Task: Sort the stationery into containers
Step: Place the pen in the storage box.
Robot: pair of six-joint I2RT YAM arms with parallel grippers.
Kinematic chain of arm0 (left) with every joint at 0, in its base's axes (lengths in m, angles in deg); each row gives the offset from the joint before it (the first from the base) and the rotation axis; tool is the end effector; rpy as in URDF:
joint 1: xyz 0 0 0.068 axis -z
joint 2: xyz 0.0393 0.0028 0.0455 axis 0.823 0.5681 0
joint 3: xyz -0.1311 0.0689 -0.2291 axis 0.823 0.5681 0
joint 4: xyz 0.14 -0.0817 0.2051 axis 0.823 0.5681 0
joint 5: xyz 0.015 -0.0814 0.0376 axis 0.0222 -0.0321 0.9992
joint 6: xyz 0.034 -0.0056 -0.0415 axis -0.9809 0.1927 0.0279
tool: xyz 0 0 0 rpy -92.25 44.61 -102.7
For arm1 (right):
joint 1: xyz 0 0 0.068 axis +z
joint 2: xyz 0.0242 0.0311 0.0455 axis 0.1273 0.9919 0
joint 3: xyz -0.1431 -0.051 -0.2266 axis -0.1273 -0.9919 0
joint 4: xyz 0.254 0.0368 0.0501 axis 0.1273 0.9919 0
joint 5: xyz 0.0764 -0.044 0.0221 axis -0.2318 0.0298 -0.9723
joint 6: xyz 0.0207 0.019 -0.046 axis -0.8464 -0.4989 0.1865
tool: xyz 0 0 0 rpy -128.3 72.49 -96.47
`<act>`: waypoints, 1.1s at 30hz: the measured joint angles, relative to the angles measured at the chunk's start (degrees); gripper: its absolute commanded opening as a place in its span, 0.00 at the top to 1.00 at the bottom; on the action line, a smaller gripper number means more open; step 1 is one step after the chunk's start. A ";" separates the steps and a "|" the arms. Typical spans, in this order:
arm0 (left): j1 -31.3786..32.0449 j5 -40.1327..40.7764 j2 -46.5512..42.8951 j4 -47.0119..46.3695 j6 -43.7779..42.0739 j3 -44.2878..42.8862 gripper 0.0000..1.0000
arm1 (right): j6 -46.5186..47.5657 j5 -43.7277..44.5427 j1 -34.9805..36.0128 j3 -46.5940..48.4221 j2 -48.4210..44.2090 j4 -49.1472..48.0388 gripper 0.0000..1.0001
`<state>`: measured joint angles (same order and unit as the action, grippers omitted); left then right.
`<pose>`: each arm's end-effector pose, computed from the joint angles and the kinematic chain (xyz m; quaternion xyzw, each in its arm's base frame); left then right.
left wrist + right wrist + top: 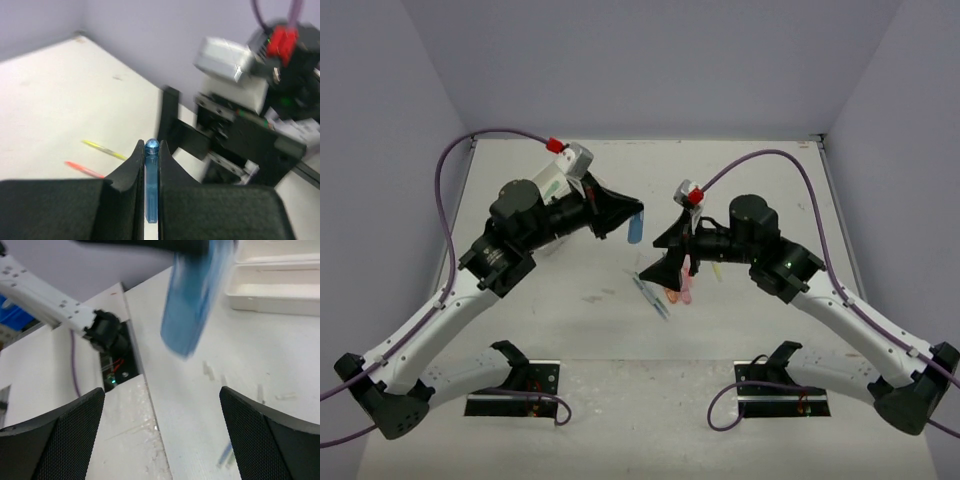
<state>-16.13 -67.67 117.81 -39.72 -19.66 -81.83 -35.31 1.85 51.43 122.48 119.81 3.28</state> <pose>0.1649 -0.1529 0.4189 0.2160 0.6643 -0.5031 0.5088 0.1546 0.1786 0.3801 -0.3798 0.6749 0.4902 0.4000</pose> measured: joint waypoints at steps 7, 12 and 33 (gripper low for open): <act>-7.74 22.34 10.64 9.10 -9.81 -14.33 1.00 | -1.89 16.81 -4.77 -10.04 -12.22 3.79 0.01; -20.57 32.73 27.19 1.84 -23.66 -21.17 1.00 | -2.71 23.70 -5.47 -12.01 -16.34 3.76 0.01; -35.81 23.88 54.32 -16.74 -46.93 -9.42 0.76 | -3.33 25.25 -5.51 -15.53 -19.51 4.14 0.01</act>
<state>-51.94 -43.80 172.14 -56.46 -66.59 -91.25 -38.64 27.10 45.93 106.94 100.30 7.42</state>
